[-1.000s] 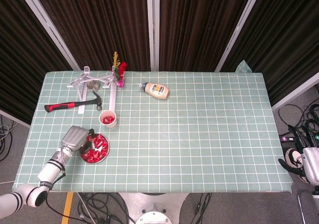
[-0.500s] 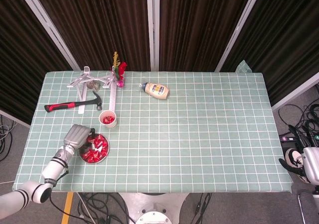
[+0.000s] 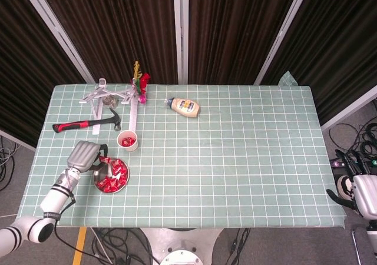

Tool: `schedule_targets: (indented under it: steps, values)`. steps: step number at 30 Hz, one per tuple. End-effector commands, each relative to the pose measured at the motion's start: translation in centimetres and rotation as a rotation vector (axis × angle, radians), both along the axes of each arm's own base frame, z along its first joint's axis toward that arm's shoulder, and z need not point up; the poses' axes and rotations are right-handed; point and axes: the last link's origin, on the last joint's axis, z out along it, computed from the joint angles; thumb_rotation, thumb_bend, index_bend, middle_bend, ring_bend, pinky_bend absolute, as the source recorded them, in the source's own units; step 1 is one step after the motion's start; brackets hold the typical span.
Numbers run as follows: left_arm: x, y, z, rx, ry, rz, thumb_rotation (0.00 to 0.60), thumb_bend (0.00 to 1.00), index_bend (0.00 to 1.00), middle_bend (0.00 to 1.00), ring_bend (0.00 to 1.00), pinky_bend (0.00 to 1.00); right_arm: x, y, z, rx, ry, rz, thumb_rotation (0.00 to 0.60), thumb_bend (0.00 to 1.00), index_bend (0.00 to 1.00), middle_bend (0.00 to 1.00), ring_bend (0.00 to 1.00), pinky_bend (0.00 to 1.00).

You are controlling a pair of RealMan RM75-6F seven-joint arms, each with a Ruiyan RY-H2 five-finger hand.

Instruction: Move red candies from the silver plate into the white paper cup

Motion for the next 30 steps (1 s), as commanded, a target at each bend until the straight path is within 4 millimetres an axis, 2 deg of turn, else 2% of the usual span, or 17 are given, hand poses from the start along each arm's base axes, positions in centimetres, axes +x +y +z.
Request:
schedule_targets:
  steps: [1,6,12,16,21,25,30]
  values:
    - [2.1,1.1,2.6,0.054,-0.056,-0.033,0.600,0.36,0.63,1.00,0.99,1.00,0.1,0.0,-0.2,0.008,0.008,0.010,0.600,0.10,0.08,0.18,0.03,0.23]
    - [5.1,3.3,3.2,0.054,-0.081,-0.079,0.600,0.36,0.63,1.00,0.99,1.00,0.4,0.1,-0.5,0.026,0.017,0.025,0.600,0.10,0.08,0.18,0.03,0.21]
    - [7.7,5.6,1.8,0.007,-0.076,-0.098,0.600,0.35,0.62,1.00,0.99,1.00,0.6,0.0,-0.6,0.037,0.026,0.031,0.600,0.10,0.08,0.17,0.03,0.20]
    - [8.0,6.7,0.5,-0.023,-0.033,-0.082,0.600,0.35,0.61,1.00,0.99,1.00,0.5,0.0,-0.7,0.038,0.024,0.027,0.600,0.10,0.08,0.17,0.03,0.19]
    - [7.6,6.9,-0.7,-0.045,-0.019,-0.056,0.600,0.35,0.57,0.99,0.99,1.00,0.3,0.1,-0.6,0.037,0.020,0.013,0.600,0.10,0.08,0.17,0.03,0.19]
    - [7.1,6.9,-1.2,-0.047,0.010,-0.052,0.600,0.35,0.50,0.98,0.99,1.00,0.2,0.1,-0.6,0.038,0.018,0.009,0.600,0.10,0.08,0.17,0.03,0.19]
    - [6.3,6.3,-0.3,-0.016,-0.006,-0.027,0.600,0.35,0.35,0.97,0.99,1.00,0.2,0.1,-0.6,0.036,0.016,0.010,0.600,0.10,0.08,0.17,0.03,0.19]
